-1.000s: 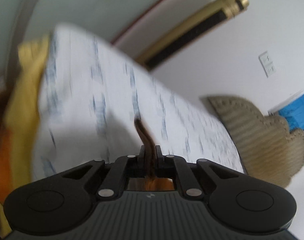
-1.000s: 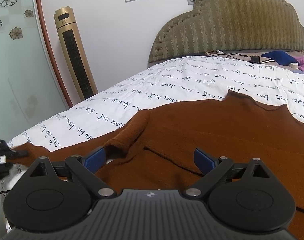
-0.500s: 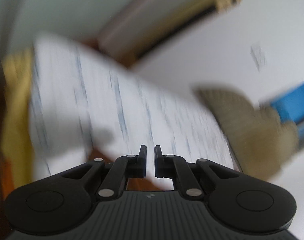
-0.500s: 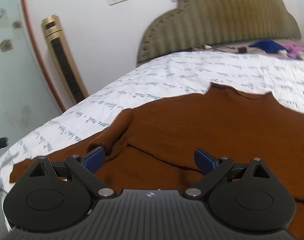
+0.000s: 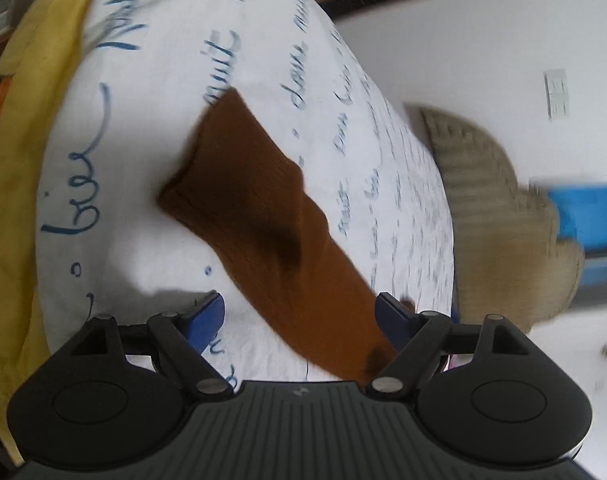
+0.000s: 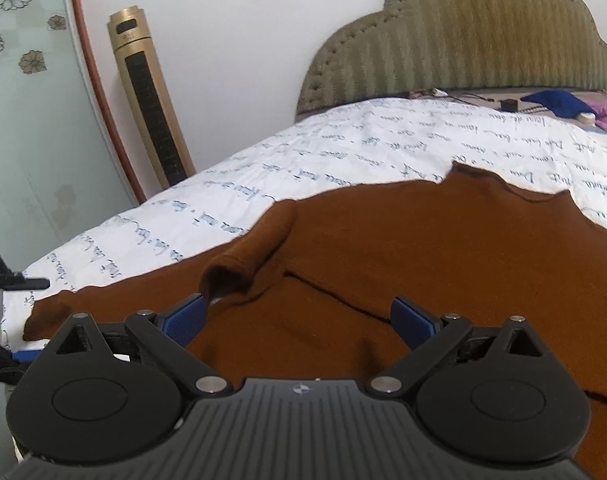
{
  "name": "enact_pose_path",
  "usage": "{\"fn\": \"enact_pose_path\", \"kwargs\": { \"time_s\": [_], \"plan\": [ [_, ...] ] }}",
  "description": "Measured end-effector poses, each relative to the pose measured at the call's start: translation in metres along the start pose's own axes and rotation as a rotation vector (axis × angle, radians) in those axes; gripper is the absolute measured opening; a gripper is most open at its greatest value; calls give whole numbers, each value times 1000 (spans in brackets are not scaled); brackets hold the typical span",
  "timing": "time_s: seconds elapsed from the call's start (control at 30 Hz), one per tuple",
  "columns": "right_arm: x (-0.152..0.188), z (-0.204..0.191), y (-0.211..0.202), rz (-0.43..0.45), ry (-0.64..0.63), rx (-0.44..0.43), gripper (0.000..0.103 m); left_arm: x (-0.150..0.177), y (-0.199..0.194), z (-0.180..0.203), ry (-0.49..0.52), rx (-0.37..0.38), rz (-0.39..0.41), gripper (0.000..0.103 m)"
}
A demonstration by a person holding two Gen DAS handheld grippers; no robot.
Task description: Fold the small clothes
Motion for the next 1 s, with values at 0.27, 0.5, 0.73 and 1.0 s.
{"fn": "enact_pose_path", "kwargs": {
  "time_s": [0.27, 0.5, 0.73, 1.0],
  "plan": [
    [2, 10, 1, 1, 54, 0, 97, -25, 6, 4, 88, 3, 189, 14],
    [2, 27, 3, -9, 118, 11, 98, -30, 3, 30, 246, -13, 221, 6],
    [-1, 45, 1, 11, 113, 67, 98, -80, -34, 82, 419, -79, 489, 6],
    [-2, 63, -6, 27, 142, 91, 98, -76, 0, 139, 596, -109, 432, 6]
  ]
}}
Point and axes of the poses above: each gripper's, at about its wrist camera, not at the fingertips, and y roughly the way its jaws point, z to its right, x to its underside, the point moved 8 cm from there along y, roughly the way its jaws point, and after that the axes turned 7 degrees about x, right-handed, at the moved point
